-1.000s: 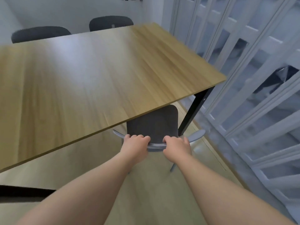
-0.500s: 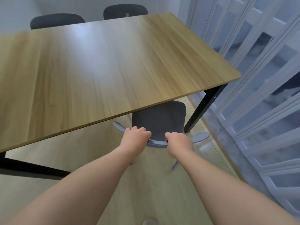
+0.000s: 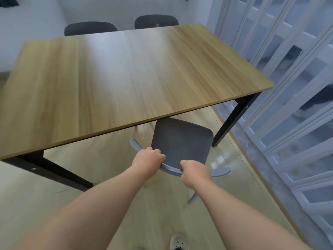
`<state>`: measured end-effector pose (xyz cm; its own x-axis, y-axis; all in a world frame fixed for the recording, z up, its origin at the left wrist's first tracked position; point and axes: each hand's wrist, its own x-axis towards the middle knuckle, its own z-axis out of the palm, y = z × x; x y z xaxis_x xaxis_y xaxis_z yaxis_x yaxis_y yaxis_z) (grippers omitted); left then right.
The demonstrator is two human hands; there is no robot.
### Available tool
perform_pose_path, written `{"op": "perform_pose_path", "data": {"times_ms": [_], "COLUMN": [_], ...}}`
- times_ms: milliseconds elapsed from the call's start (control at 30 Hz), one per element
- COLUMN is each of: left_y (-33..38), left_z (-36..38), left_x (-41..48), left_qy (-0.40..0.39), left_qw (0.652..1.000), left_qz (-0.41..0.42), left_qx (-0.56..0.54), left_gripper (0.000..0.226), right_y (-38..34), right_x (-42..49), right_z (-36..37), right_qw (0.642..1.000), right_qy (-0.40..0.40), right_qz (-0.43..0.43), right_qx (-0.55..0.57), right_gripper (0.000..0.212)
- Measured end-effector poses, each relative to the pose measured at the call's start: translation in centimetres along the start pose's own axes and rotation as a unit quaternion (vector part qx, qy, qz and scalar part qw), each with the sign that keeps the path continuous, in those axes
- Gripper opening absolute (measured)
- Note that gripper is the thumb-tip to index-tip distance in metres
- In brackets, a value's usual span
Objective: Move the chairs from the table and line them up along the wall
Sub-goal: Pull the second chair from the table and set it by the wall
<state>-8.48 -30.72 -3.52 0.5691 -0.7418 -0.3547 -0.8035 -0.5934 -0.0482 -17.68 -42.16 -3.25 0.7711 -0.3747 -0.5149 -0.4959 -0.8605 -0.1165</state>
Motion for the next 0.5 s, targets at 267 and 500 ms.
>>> {"op": "perform_pose_path", "data": {"times_ms": [267,500], "left_y": [-4.8,-6.7], "left_z": [3.3,5.8], "left_x": [-9.3,-15.9], "left_qy": [0.003,0.004], "left_qw": [1.0,1.0], "left_qz": [0.002,-0.014], "left_qx": [0.015,0.006], "left_gripper": [0.025,0.026], "right_y": [-8.5,-12.9], "right_x": [-6.2,-10.2], "right_z": [3.8,6.9], "right_qw": [0.999,0.998], "right_qy": [-0.027,-0.031], "right_qz": [-0.023,-0.05], "right_qx": [-0.013,-0.012], "right_gripper": [0.019,0.015]}}
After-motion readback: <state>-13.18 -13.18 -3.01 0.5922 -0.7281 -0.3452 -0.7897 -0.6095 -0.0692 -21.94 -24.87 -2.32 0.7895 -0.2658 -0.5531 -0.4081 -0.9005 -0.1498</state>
